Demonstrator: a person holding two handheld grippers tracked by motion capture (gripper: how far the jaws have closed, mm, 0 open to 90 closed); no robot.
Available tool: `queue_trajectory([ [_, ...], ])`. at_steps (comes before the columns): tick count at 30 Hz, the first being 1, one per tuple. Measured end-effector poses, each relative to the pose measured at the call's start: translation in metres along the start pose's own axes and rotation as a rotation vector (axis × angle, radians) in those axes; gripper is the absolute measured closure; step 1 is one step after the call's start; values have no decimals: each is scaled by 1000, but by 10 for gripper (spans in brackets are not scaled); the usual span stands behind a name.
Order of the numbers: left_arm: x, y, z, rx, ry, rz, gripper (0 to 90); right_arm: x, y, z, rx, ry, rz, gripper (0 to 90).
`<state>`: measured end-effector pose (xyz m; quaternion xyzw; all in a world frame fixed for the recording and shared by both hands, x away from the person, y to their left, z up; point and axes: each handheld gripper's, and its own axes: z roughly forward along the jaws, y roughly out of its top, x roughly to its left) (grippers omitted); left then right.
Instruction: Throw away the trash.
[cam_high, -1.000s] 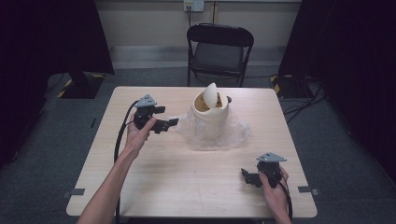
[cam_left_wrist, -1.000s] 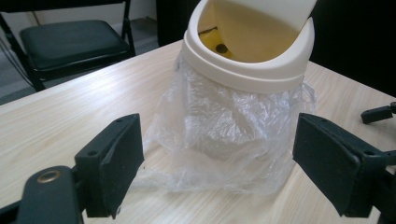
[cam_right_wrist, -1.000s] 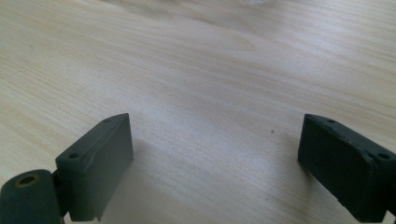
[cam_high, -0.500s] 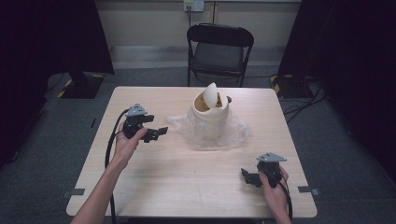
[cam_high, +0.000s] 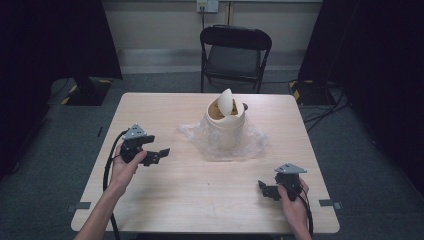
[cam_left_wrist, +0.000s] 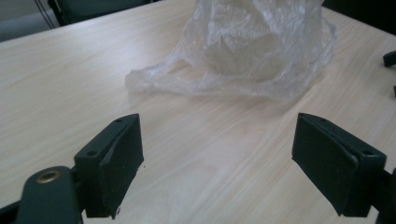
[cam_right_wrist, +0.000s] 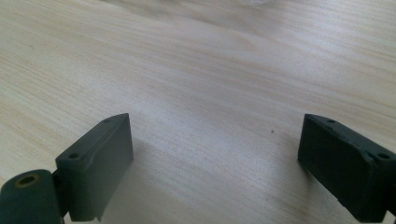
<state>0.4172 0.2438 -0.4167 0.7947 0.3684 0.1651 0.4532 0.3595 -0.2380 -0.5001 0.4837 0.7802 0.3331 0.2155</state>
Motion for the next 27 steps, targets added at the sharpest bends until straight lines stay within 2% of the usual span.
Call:
queue_trajectory([
  [6,-5,-16,-6,19,5,15,165,0,0,0,1,0,1,92],
  [8,-4,-25,-7,39,4,6,164,0,0,0,1,0,2,92],
  [9,-4,-33,-8,39,23,-8,168,0,0,0,0,0,2,92],
  [10,-4,-33,-8,39,23,-8,168,0,0,0,0,0,2,92],
  [11,-4,-42,-9,47,33,-19,170,0,0,0,0,0,0,92],
  [13,-5,-46,-9,54,32,-22,170,0,0,0,0,0,0,92],
  [17,-5,-67,-9,102,45,-34,172,0,0,0,0,0,1,92],
  [20,-3,-75,-11,113,63,-49,172,0,0,0,1,0,2,92],
  [21,-2,-81,-13,131,71,-72,172,0,0,0,0,0,0,92],
  [23,-3,-88,-17,137,91,-76,172,0,0,0,1,0,1,92],
  [26,-2,-94,-23,152,98,-76,172,0,0,0,1,0,2,92],
  [27,0,-97,-27,143,108,-87,172,0,0,0,1,0,1,92],
])
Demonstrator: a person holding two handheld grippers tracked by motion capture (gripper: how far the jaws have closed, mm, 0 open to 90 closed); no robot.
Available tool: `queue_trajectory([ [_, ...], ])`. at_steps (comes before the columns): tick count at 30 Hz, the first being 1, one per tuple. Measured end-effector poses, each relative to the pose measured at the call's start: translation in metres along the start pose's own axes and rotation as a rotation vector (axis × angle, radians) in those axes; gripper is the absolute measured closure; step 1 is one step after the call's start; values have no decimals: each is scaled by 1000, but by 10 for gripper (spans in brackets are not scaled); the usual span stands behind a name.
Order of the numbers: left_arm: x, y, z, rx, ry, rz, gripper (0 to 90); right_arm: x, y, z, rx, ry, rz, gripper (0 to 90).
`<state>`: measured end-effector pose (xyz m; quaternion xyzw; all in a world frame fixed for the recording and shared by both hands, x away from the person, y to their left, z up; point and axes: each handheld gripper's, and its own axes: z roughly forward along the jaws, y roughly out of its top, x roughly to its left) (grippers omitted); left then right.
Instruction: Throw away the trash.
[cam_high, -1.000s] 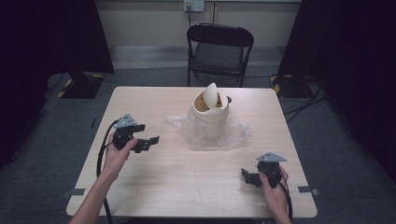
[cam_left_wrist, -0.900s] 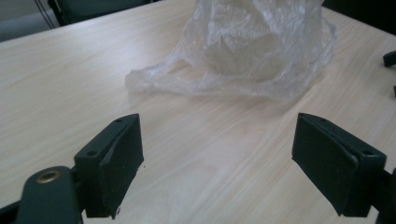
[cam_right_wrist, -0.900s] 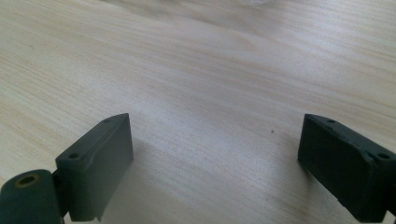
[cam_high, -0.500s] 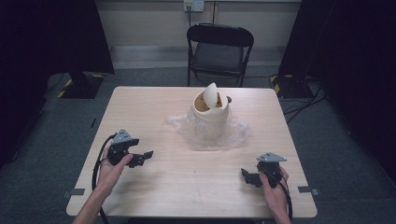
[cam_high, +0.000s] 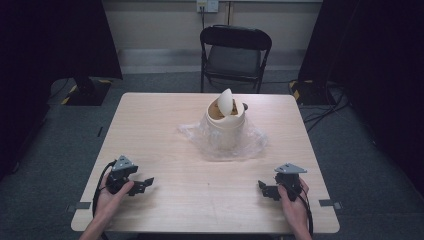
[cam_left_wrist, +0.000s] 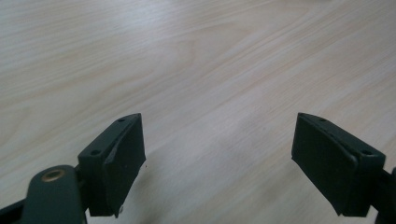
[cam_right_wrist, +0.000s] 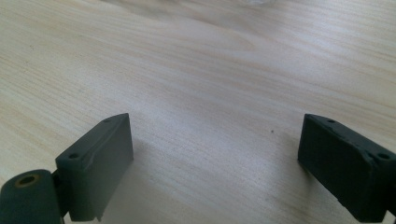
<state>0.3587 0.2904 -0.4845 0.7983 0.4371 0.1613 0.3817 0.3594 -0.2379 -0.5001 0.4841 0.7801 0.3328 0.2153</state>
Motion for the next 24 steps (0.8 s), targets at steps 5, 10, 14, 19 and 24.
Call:
queue_trajectory([
  [5,8,-12,-7,13,52,-21,172,0,0,0,-1,0,-1,92],
  [10,11,-22,-5,22,84,-33,174,0,0,0,0,1,0,92],
  [14,9,-23,-1,22,108,10,145,0,0,0,0,1,0,92],
  [19,9,-22,0,22,110,1,126,0,0,0,0,0,-1,92],
  [24,9,-22,0,22,109,3,125,0,0,0,-1,1,-1,92],
])
